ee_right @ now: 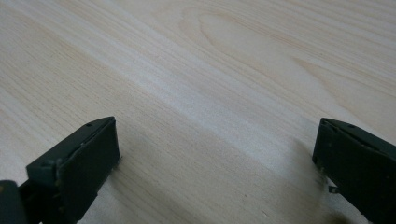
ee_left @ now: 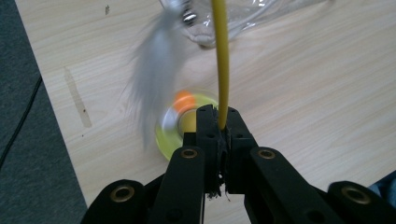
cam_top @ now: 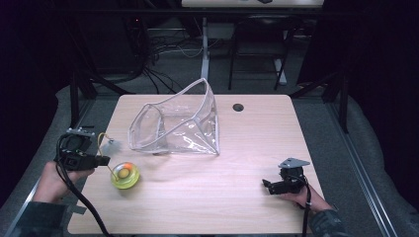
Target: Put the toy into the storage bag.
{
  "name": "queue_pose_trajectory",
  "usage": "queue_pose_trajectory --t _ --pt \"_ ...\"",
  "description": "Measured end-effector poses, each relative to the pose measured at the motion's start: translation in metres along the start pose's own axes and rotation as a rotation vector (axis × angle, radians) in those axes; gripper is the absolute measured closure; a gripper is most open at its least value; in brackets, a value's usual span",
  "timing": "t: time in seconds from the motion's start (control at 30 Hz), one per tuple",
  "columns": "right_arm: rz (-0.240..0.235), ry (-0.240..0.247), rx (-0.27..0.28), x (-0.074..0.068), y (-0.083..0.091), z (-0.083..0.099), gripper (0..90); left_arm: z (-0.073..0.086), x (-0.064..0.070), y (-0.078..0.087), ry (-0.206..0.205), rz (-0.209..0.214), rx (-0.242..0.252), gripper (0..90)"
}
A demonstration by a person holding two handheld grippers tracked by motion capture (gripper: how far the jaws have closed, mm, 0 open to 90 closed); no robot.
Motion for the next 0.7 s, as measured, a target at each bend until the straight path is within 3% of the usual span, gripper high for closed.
queue_pose_trajectory --t 0.57,0.7 --pt "0.0 0.0 0.0 0.0 0.0 0.0 0.0 -0.007 0.002 0.005 -0.047 -0.017 -0.074 88.0" --pt "0.0 0.0 0.0 0.0 0.0 0.0 0.0 -0.009 -0.001 0.01 -0.049 -0.042 -0.075 88.0"
Point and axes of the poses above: each handheld gripper's, and its own axes: y roughly backward along the jaws, z roughly out of its underside, x roughly to its right, the point moved 8 cm from there along -y, roughly forward along the jaws, and after that the axes turned 14 degrees about z, right-handed, at the moved point
